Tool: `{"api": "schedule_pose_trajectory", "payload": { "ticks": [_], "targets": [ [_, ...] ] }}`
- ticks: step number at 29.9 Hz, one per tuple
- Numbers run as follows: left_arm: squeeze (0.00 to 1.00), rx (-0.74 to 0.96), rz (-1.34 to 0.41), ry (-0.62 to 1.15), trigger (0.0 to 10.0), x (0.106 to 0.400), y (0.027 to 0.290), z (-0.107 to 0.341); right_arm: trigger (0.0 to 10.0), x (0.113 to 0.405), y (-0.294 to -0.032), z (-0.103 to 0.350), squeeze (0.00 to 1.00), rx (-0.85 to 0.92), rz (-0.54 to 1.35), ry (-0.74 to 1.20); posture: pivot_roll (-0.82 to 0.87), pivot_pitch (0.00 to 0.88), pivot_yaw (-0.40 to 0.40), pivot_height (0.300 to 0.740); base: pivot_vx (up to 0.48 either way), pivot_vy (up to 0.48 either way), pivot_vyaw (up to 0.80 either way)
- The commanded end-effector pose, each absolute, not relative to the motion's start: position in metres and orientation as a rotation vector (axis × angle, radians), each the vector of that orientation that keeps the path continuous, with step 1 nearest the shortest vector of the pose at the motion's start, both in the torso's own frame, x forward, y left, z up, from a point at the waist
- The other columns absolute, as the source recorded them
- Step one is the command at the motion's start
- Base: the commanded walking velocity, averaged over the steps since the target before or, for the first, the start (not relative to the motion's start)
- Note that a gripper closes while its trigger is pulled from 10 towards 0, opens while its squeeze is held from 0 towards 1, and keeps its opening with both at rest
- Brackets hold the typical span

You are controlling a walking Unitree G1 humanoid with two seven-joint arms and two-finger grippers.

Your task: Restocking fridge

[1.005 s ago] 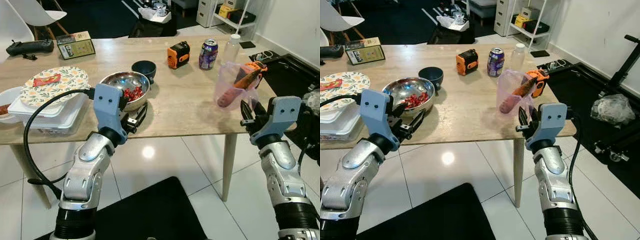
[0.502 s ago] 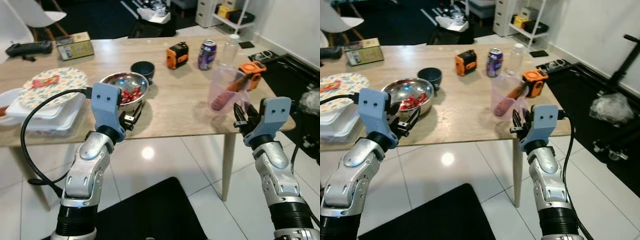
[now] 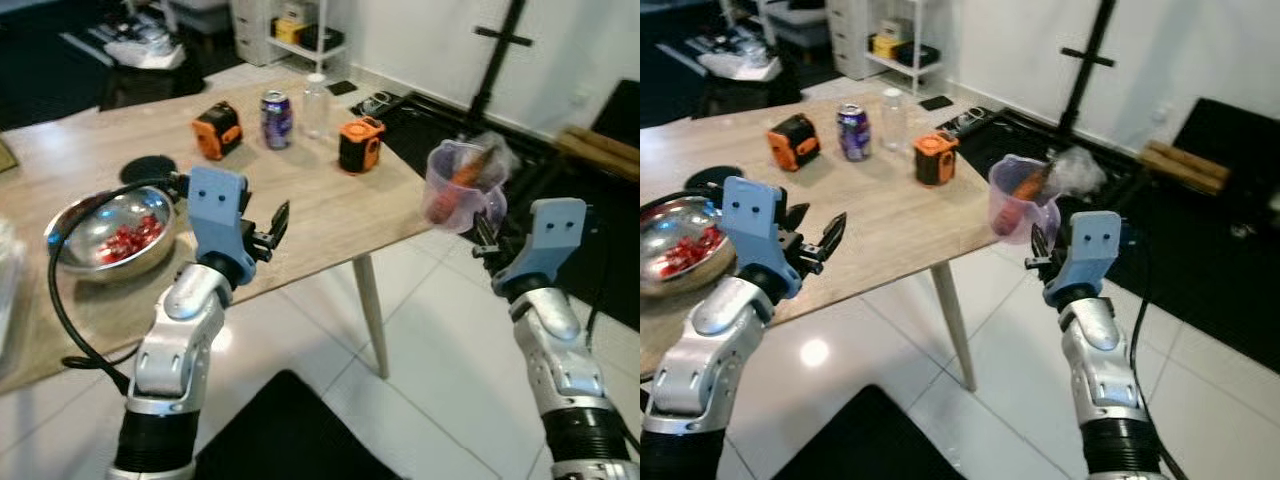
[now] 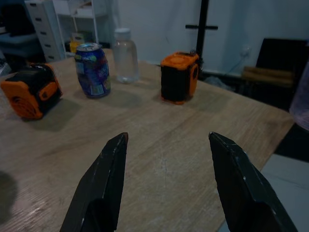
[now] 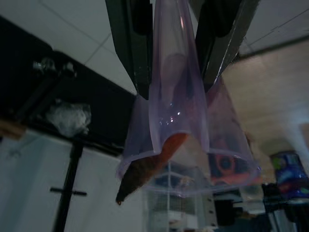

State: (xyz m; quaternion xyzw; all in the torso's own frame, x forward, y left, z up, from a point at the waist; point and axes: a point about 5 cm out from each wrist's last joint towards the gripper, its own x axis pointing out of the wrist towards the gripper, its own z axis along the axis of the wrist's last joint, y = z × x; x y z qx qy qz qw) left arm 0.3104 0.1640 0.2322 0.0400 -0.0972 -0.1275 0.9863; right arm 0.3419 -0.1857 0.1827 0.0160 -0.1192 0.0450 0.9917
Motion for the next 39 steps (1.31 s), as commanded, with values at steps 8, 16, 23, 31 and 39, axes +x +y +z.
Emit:
{"api": "schedule_pose_trajectory", "payload": {
  "ticks": [8,16,23,31,39],
  "targets": [
    [0.0,0.072,-0.266,-0.183,10.0,0.3103,0.1605,0.2279,10.0,0.3406,-0.1888,0.1849,0.0,0.037,0.081,-0.25,0.05,0.161,-0.008,0.74,0.0,0.0,-0.8],
    [0.0,0.072,-0.268,-0.184,10.0,0.3108,0.1603,0.2278,10.0,0.3405,-0.1887,0.1847,0.0,0.038,0.08,-0.249,0.04,0.16,-0.008,0.74,0.0,0.0,-0.8],
    [0.0,0.071,-0.269,-0.189,10.0,0.3111,0.16,0.2289,10.0,0.3406,-0.1889,0.185,0.0,0.037,0.079,-0.249,0.04,0.158,-0.007,0.74,0.0,0.0,-0.8],
    [0.0,0.071,-0.271,-0.192,10.0,0.3121,0.1599,0.2293,10.0,0.341,-0.1889,0.1858,0.0,0.037,0.079,-0.252,0.04,0.153,-0.005,0.74,0.0,0.0,-0.8],
    [0.0,0.073,-0.273,-0.196,10.0,0.3132,0.1597,0.2302,10.0,0.3414,-0.1892,0.1867,0.0,0.035,0.079,-0.256,0.04,0.147,-0.004,0.74,0.0,0.0,-0.8]
  ]
}}
